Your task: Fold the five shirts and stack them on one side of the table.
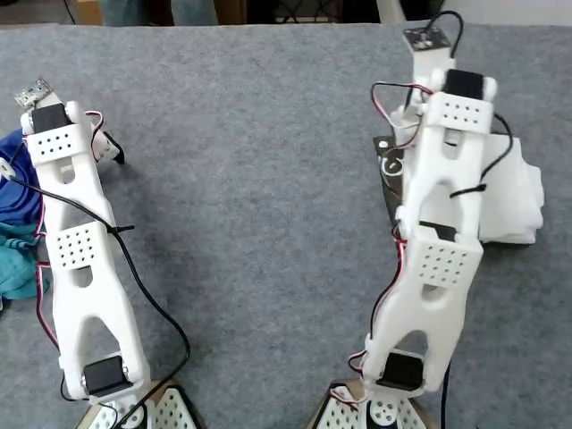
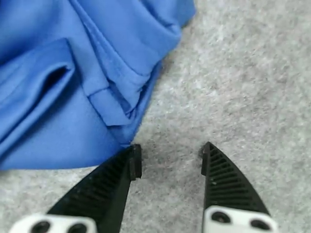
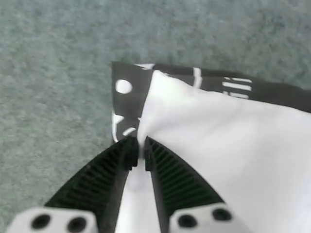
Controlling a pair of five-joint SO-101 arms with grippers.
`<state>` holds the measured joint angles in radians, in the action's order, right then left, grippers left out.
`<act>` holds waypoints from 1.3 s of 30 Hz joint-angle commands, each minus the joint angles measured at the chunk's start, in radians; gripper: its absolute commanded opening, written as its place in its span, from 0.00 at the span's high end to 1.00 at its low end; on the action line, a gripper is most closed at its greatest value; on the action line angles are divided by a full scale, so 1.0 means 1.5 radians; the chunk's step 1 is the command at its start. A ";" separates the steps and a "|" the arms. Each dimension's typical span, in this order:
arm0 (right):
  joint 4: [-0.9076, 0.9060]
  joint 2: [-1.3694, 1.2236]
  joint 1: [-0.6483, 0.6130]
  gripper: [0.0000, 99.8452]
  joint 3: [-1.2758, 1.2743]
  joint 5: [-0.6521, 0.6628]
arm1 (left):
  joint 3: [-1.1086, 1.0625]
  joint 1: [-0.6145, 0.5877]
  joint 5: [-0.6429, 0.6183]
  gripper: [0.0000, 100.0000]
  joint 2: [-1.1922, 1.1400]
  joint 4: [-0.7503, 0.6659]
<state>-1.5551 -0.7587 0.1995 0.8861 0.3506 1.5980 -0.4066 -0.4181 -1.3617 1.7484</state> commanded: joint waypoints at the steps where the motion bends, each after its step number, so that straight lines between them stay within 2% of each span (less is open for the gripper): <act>1: 0.023 0.002 -0.036 0.99 0.027 -0.012 | 0.005 -0.005 0.005 0.78 0.003 0.002; 12: 0.021 -0.063 -0.036 0.96 0.032 -0.011 | 0.005 -0.011 0.005 0.78 0.002 0.002; 16: -0.029 -0.053 -0.036 0.80 0.069 -0.011 | 0.005 -0.011 0.014 0.78 0.006 0.002; 20: -0.096 -0.047 -0.019 0.67 0.165 -0.015 | 0.023 -0.021 0.103 0.78 0.021 0.007; 22: -0.137 -0.047 -0.009 0.66 0.228 -0.025 | 0.043 -0.052 0.115 0.78 0.056 0.008; 26: -0.142 -0.022 0.010 0.66 0.278 -0.045 | 0.028 -0.150 0.140 0.78 0.175 0.009; 30: -0.142 0.064 -0.008 0.66 0.209 -0.052 | -0.052 -0.286 0.198 0.78 0.286 0.009; 33: -0.141 0.146 -0.051 0.66 0.116 -0.052 | -0.111 -0.359 0.250 0.78 0.333 0.005; 39: -0.132 0.202 -0.167 0.66 0.014 -0.052 | -0.192 -0.405 0.255 0.78 0.279 -0.157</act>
<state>-1.7607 -0.5255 0.0230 0.9306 0.2816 1.3449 -0.9927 -0.0499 -0.9413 1.6379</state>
